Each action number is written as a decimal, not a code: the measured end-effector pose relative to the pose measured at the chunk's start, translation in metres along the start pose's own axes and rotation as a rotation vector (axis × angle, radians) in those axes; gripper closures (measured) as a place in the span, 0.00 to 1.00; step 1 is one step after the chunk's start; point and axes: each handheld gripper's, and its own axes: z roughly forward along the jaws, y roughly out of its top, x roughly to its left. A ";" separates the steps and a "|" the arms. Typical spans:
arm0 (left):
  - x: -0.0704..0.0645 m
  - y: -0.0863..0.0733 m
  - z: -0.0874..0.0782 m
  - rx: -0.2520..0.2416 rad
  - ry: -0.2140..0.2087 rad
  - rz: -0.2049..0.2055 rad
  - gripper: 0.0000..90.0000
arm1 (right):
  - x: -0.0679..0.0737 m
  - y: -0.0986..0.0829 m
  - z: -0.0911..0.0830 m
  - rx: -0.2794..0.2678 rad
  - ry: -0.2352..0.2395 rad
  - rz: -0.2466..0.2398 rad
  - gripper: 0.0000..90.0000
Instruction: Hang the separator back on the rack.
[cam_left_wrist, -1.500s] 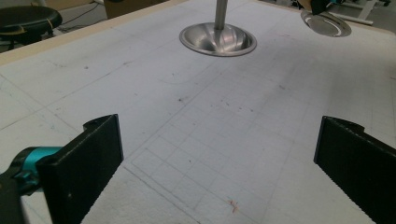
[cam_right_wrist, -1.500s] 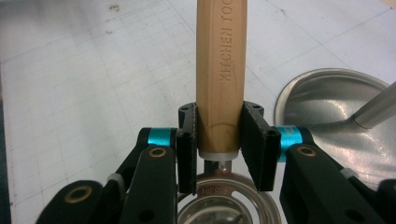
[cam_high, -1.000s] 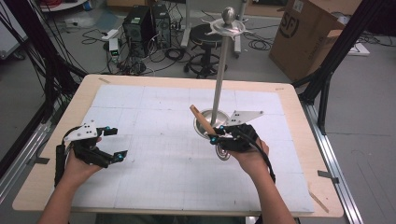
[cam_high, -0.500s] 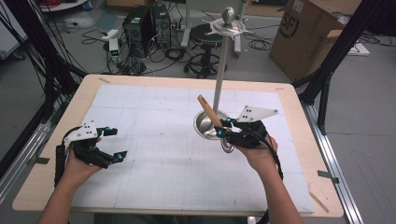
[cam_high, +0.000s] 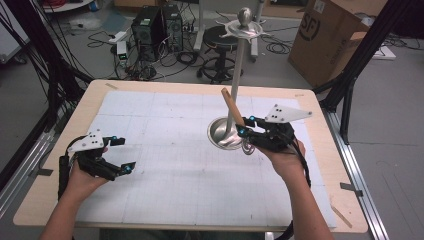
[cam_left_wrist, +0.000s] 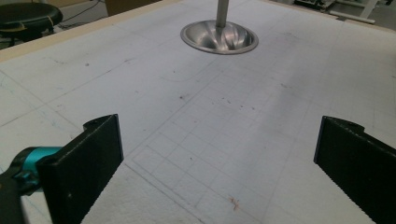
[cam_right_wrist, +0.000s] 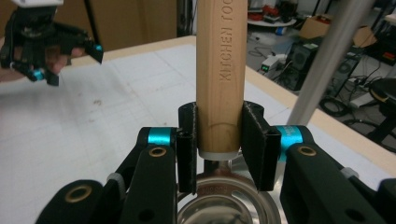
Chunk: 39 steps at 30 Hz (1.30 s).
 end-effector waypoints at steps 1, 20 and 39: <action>0.000 0.000 0.000 0.001 -0.001 -0.001 0.02 | -0.002 0.001 -0.002 -0.007 -0.007 0.006 0.76; 0.000 0.000 0.001 0.006 -0.004 0.000 0.02 | -0.032 0.019 -0.035 -0.107 -0.090 0.076 0.76; -0.001 -0.001 0.002 0.011 -0.006 0.000 0.02 | -0.055 0.044 -0.055 -0.179 -0.164 0.113 0.76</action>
